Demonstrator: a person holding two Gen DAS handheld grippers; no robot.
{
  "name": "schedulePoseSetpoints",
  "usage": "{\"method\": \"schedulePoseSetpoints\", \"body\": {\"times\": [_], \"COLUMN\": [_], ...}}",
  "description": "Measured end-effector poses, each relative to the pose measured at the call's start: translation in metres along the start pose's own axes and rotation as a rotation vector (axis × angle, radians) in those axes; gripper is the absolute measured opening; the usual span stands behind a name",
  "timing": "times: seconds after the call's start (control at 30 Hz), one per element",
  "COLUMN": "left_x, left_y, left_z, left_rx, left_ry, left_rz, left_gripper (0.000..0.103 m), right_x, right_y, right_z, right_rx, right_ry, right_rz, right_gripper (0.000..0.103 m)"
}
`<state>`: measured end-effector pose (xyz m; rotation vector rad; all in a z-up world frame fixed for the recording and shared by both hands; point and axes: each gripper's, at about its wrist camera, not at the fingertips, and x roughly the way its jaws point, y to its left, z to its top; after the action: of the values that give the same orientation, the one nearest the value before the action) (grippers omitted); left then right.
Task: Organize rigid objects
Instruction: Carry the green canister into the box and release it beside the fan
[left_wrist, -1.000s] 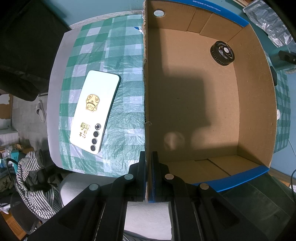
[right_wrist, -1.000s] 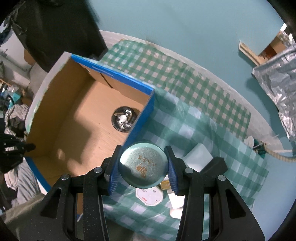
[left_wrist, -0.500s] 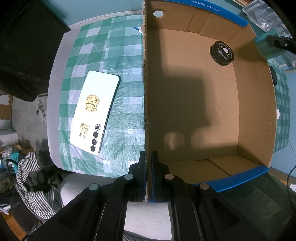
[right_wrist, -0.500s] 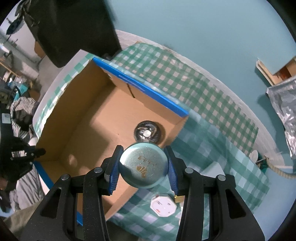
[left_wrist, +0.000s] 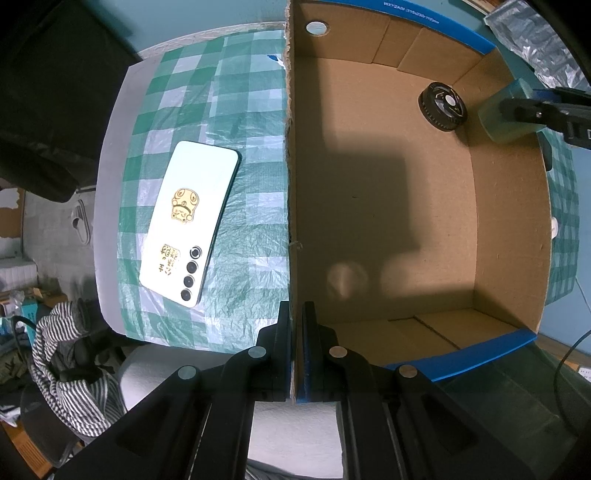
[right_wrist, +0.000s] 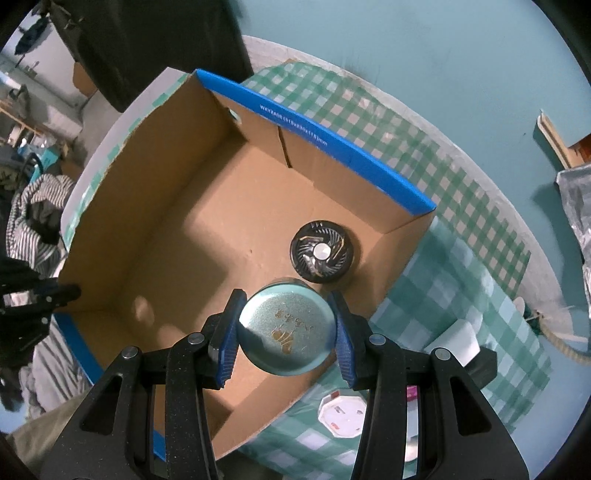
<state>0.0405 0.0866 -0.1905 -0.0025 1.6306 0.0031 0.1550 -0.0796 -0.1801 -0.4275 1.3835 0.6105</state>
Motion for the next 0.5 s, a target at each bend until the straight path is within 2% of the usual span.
{"method": "schedulePoseSetpoints", "body": {"times": [0.5], "left_x": [0.0000], "left_y": [-0.0003], "left_z": [-0.0011], "left_rx": [0.001], "left_ry": [0.002], "left_rz": [0.001], "left_gripper": [0.005], "right_x": [-0.0055], "right_y": [-0.0009], "right_z": [-0.0004], "right_rx": [0.018], "right_ry": [-0.025], "right_rz": [-0.004], "right_gripper": [0.046]}}
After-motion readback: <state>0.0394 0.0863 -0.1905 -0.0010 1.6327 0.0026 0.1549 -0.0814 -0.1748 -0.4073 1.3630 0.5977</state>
